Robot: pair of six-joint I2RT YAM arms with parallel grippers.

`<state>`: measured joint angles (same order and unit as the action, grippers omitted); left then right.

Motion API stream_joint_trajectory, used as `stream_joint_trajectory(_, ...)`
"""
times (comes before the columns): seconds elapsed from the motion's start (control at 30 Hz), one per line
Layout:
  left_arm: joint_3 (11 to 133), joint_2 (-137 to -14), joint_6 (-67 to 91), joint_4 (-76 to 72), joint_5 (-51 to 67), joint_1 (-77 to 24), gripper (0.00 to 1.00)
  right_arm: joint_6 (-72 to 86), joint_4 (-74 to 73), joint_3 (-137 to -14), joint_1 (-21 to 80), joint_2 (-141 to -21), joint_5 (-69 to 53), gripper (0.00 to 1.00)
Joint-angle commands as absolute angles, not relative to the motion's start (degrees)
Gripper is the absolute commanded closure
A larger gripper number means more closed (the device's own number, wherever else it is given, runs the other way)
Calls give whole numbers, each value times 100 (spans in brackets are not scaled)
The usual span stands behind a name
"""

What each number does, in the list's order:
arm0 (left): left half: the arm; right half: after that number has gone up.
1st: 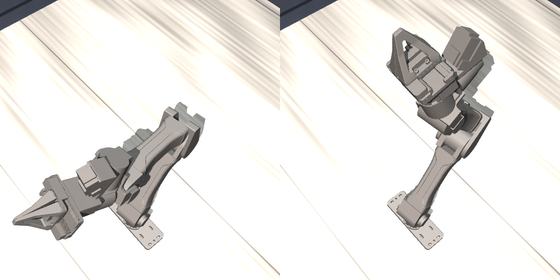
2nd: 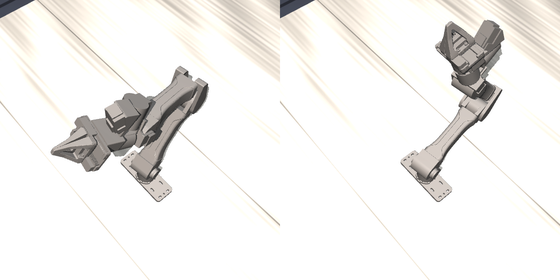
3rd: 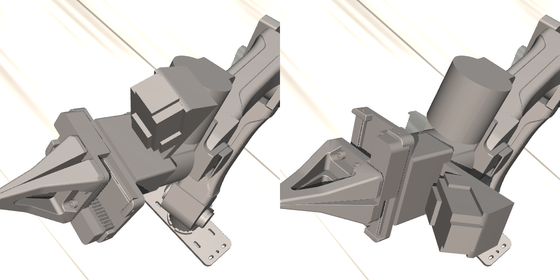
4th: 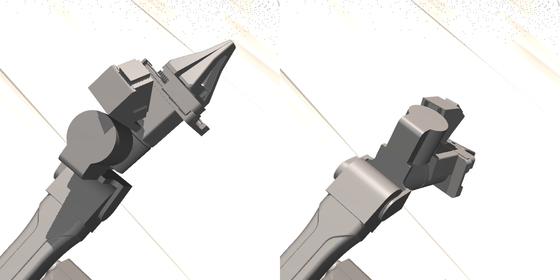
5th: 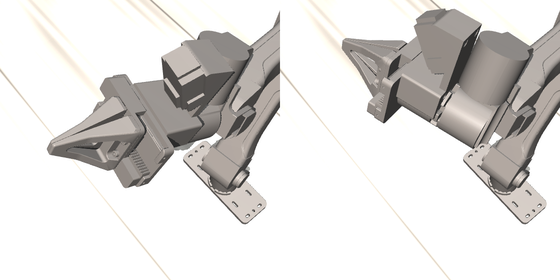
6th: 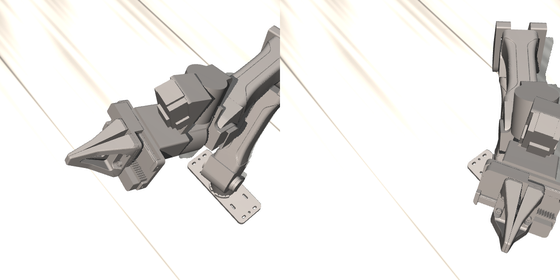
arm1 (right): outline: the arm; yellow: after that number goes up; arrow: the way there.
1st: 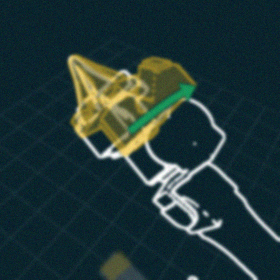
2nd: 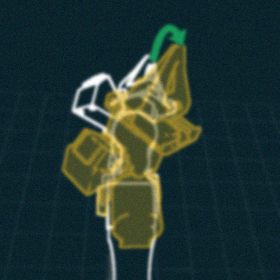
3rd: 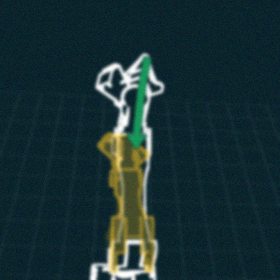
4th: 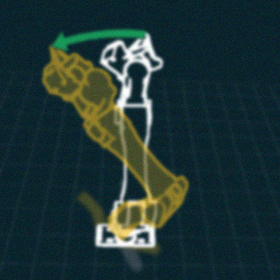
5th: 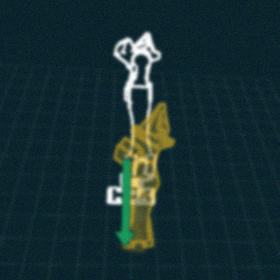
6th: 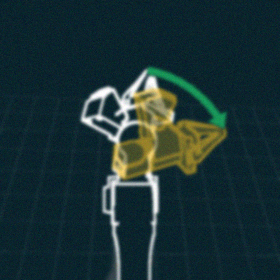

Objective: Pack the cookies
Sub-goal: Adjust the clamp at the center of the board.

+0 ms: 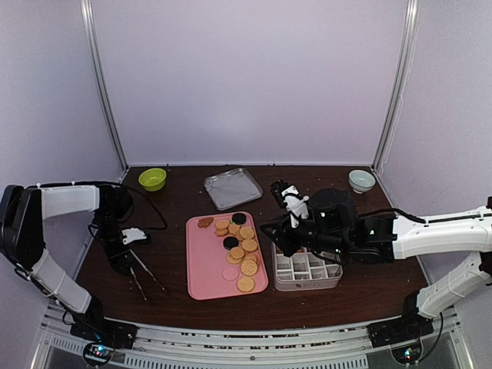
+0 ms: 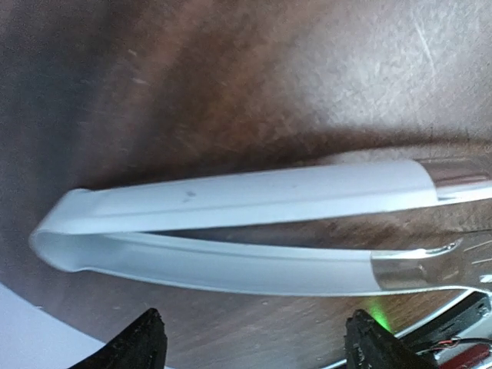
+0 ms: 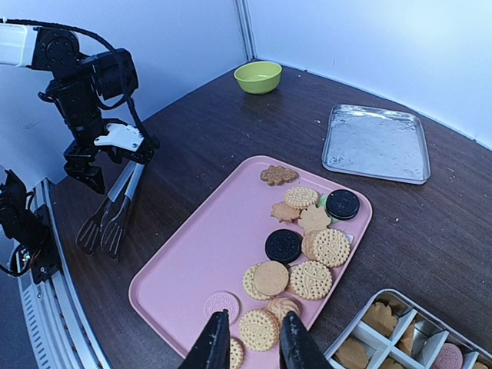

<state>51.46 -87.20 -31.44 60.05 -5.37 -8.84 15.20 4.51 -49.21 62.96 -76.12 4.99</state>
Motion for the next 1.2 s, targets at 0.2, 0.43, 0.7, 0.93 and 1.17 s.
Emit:
stream_joint_trajectory(0.2, 5658, -9565, -2393, 5903, 333, -876, 22, 1459, 509, -4895, 6271, -7567, 653, 77)
stream_joint_trajectory(0.43, 6253, -9865, -2349, 5839, 444, -851, 18, 1464, 527, -4840, 6269, -7556, 685, 76)
stream_joint_trajectory(0.7, 7233, -10639, -2218, 6041, 1046, -624, 16, 1482, 459, -4843, 6268, -7540, 731, 77)
stream_joint_trajectory(0.93, 7423, -10569, -1981, 6282, 1841, -559, 16, 1511, 492, -4757, 6272, -7549, 765, 77)
stream_joint_trajectory(1.17, 7192, -10740, -1863, 6257, 1909, -554, 21, 1470, 444, -4859, 6275, -7603, 788, 77)
